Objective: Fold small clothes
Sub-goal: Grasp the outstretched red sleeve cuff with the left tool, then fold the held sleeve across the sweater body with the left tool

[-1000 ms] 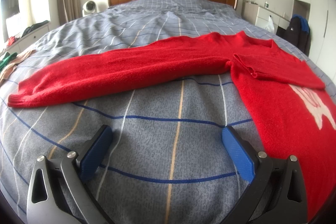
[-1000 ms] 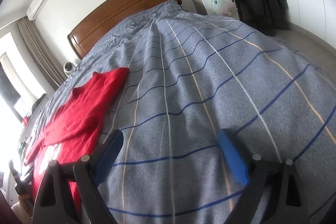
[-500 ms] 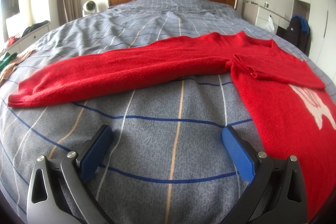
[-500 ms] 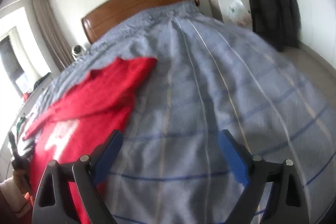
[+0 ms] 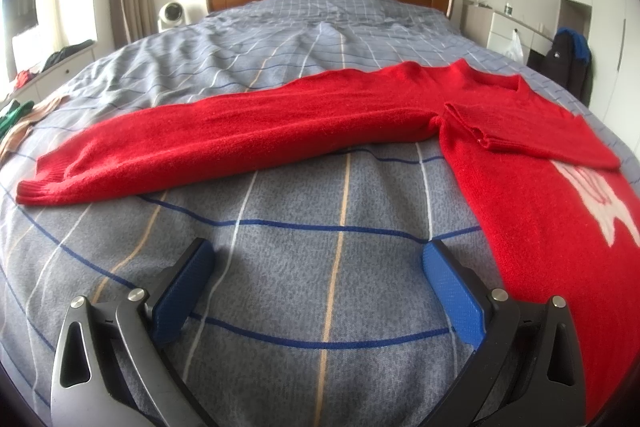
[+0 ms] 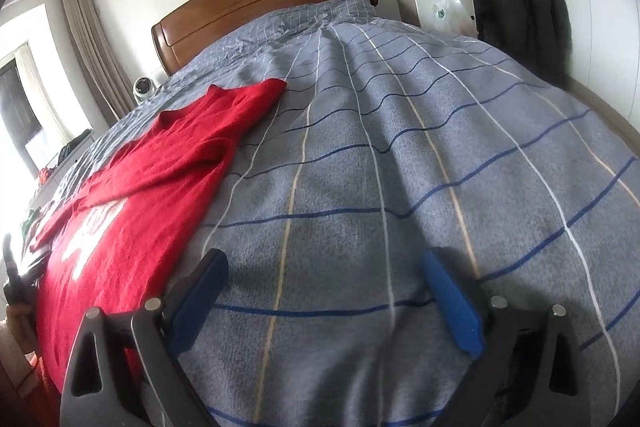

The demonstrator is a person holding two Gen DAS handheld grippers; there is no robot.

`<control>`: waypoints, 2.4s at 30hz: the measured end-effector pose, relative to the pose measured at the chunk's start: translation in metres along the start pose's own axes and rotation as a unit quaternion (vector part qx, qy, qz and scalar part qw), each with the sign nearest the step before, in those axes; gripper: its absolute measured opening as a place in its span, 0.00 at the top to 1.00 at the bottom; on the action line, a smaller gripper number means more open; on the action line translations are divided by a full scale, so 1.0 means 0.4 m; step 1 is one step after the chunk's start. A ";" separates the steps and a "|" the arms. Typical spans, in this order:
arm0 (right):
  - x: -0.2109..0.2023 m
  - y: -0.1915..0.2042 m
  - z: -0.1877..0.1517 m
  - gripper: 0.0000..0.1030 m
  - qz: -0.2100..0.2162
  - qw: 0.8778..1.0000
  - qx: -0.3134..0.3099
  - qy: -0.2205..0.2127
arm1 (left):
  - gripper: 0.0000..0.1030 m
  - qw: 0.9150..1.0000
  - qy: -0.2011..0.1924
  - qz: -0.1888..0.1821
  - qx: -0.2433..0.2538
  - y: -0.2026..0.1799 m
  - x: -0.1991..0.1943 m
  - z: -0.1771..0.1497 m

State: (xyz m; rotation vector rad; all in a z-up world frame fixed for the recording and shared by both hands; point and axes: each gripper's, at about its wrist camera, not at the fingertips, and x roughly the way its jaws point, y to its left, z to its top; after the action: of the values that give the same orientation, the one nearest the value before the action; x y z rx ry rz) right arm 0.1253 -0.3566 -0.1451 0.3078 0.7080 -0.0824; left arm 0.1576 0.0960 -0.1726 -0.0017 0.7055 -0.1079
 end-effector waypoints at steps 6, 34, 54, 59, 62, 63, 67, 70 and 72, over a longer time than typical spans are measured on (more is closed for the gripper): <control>0.001 0.003 0.001 0.06 -0.002 1.000 -0.001 0.001 | 0.00 1.000 0.001 0.006 0.000 0.001 0.001 0.002; 0.015 0.006 -0.001 0.05 -0.011 1.000 -0.011 -0.004 | 0.02 0.947 0.105 0.064 -0.296 0.613 -0.077 0.157; 0.028 0.016 -0.001 0.03 -0.020 1.000 -0.023 0.002 | 0.92 0.995 0.036 -0.088 -0.024 -0.059 -0.174 0.647; 0.029 0.017 -0.001 0.03 -0.023 0.999 -0.026 0.004 | 0.72 0.981 0.037 -0.175 0.071 -0.410 -0.154 0.682; 0.031 0.019 0.000 0.03 -0.024 0.999 -0.027 0.005 | 0.20 0.974 0.066 -0.191 0.101 -0.517 -0.102 0.619; 0.032 0.021 0.000 0.03 -0.023 0.999 -0.027 0.005 | 0.20 0.974 0.065 -0.196 0.098 -0.518 -0.098 0.603; 0.031 0.021 -0.001 0.03 -0.022 0.999 -0.027 0.004 | 0.20 0.978 0.085 -0.175 0.072 -0.397 -0.035 0.516; 0.030 0.021 -0.005 0.03 -0.020 0.999 -0.028 -0.001 | 0.20 0.988 0.077 -0.129 0.048 -0.247 -0.022 0.454; 0.029 0.020 -0.008 0.03 -0.021 0.999 -0.029 -0.004 | 0.22 0.991 0.077 -0.102 0.047 -0.153 -0.016 0.396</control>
State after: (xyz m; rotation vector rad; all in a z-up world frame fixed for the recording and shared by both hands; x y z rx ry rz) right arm 0.1336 -0.3477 -0.1528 0.2373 0.7084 -0.1018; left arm 0.2493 0.0303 -0.0453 0.0248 0.8524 -0.3397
